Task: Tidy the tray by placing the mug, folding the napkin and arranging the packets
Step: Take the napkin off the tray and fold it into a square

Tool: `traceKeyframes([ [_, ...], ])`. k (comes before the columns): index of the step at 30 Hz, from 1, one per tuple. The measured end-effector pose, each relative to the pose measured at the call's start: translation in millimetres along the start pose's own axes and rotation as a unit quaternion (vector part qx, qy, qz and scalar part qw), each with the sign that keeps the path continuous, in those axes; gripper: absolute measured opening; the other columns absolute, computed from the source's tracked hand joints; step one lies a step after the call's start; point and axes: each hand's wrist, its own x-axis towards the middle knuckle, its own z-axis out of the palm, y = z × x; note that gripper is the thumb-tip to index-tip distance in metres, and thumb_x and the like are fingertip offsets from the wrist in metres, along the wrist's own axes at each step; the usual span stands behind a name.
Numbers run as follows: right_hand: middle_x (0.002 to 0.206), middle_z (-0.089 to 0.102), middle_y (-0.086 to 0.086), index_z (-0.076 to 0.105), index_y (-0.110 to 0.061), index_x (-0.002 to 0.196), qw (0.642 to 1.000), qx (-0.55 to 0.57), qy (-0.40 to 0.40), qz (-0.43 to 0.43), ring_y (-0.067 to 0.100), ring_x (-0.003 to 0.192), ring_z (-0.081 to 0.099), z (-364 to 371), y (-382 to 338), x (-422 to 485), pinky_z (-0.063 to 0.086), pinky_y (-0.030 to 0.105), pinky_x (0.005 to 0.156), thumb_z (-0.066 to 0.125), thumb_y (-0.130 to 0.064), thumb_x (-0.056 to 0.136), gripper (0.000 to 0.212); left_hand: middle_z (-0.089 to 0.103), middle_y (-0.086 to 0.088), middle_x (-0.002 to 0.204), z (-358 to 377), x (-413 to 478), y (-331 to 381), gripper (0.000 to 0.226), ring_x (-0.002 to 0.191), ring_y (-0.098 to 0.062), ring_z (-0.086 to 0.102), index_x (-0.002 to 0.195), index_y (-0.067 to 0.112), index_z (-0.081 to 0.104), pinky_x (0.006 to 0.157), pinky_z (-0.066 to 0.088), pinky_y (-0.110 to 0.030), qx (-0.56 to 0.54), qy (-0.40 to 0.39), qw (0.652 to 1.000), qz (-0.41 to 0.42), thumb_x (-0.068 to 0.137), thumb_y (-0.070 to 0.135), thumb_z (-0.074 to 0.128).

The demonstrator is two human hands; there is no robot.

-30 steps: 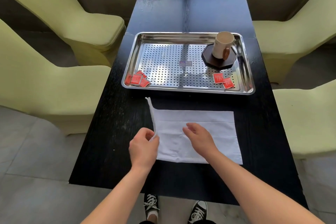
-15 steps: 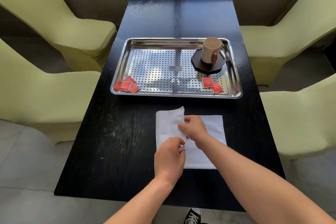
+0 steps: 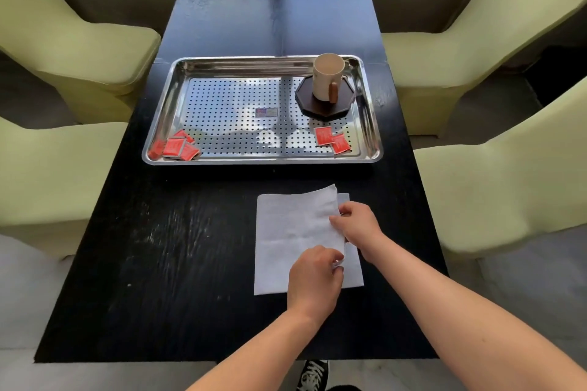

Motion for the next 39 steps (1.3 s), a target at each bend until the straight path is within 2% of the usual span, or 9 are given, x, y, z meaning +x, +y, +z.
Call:
traceKeyframes([
  [6, 0.074, 0.06, 0.006, 0.064, 0.0, 0.085, 1.0, -0.024, 0.006, 0.001, 0.019, 0.067, 0.056, -16, 15, 3, 0.047, 0.035, 0.058, 0.064, -0.018, 0.088, 0.018, 0.068, 0.006, 0.109, 28, -3, 9, 0.025, 0.1, -0.011, 0.063, 0.118, 0.022, 0.069, 0.087, 0.051, -0.024, 0.006, -0.032, 0.999, 0.008, 0.096, 0.021, 0.058],
  [11, 0.089, 0.073, 0.014, 0.07, -0.007, 0.086, 1.0, -0.023, 0.007, -0.006, 0.032, 0.083, 0.07, -22, 23, 10, 0.059, 0.046, 0.076, 0.066, -0.017, 0.088, 0.012, 0.068, 0.005, 0.11, 39, -2, 11, 0.025, 0.099, -0.012, 0.063, 0.119, 0.021, 0.069, 0.086, 0.051, -0.024, 0.014, -0.027, 0.999, 0.022, 0.097, 0.02, 0.056],
  [13, 0.089, 0.073, 0.011, 0.07, -0.011, 0.086, 1.0, -0.023, 0.011, -0.012, 0.029, 0.085, 0.07, -24, 26, 13, 0.058, 0.047, 0.079, 0.066, -0.018, 0.089, 0.008, 0.068, 0.005, 0.111, 43, -1, 11, 0.026, 0.101, -0.013, 0.063, 0.119, 0.02, 0.069, 0.087, 0.05, -0.025, 0.014, -0.042, 0.999, 0.03, 0.097, 0.02, 0.056],
  [16, 0.097, 0.069, 0.0, 0.067, -0.015, 0.11, 1.0, -0.022, 0.018, -0.012, 0.023, 0.095, 0.067, -28, 32, 15, 0.058, 0.046, 0.088, 0.065, -0.02, 0.093, 0.018, 0.069, 0.005, 0.114, 47, -6, 7, 0.029, 0.106, -0.014, 0.062, 0.121, 0.021, 0.068, 0.091, 0.049, -0.027, 0.007, -0.105, 0.993, 0.06, 0.095, 0.022, 0.054],
  [19, 0.106, 0.062, -0.004, 0.058, -0.016, 0.132, 0.996, -0.07, 0.043, -0.022, 0.017, 0.1, 0.059, -32, 43, 9, 0.05, 0.033, 0.088, 0.066, -0.023, 0.094, 0.039, 0.069, 0.006, 0.11, 47, -15, -5, 0.031, 0.105, -0.014, 0.06, 0.116, 0.022, 0.07, 0.092, 0.048, -0.03, 0.015, -0.131, 0.989, 0.068, 0.092, 0.023, 0.05],
  [25, 0.093, 0.058, -0.014, 0.06, -0.018, 0.128, 0.995, -0.087, 0.057, -0.003, 0.013, 0.093, 0.059, -30, 69, -17, 0.049, 0.031, 0.083, 0.065, -0.025, 0.095, 0.034, 0.06, 0.008, 0.119, 22, -20, -46, 0.029, 0.118, -0.013, 0.048, 0.12, 0.023, 0.067, 0.101, 0.036, -0.029, 0.093, -0.047, 0.994, -0.014, 0.094, 0.026, 0.054],
  [29, 0.094, 0.062, -0.011, 0.064, -0.021, 0.118, 0.989, -0.132, 0.063, 0.014, 0.013, 0.09, 0.061, -24, 77, -35, 0.049, 0.03, 0.076, 0.063, -0.03, 0.094, 0.025, 0.053, 0.0, 0.125, -1, -23, -66, 0.036, 0.118, -0.02, 0.044, 0.128, 0.024, 0.061, 0.097, 0.04, -0.037, 0.145, 0.033, 0.98, -0.13, 0.092, 0.03, 0.059],
  [33, 0.091, 0.066, -0.007, 0.064, -0.024, 0.099, 0.981, -0.176, 0.07, 0.041, 0.015, 0.081, 0.064, -21, 80, -49, 0.054, 0.033, 0.069, 0.06, -0.035, 0.093, 0.013, 0.045, -0.01, 0.134, -16, -22, -79, 0.048, 0.114, -0.026, 0.049, 0.139, 0.014, 0.048, 0.093, 0.045, -0.038, 0.051, 0.036, 0.969, -0.239, 0.094, 0.025, 0.06],
  [39, 0.074, 0.072, 0.001, 0.065, -0.02, 0.084, 0.984, -0.135, 0.081, 0.084, 0.018, 0.06, 0.073, -17, 83, -58, 0.063, 0.042, 0.073, 0.06, -0.029, 0.093, 0.013, 0.051, -0.013, 0.131, -22, -12, -84, 0.052, 0.109, -0.025, 0.057, 0.141, 0.012, 0.046, 0.089, 0.049, -0.036, -0.015, 0.026, 0.966, -0.257, 0.094, 0.026, 0.062],
])
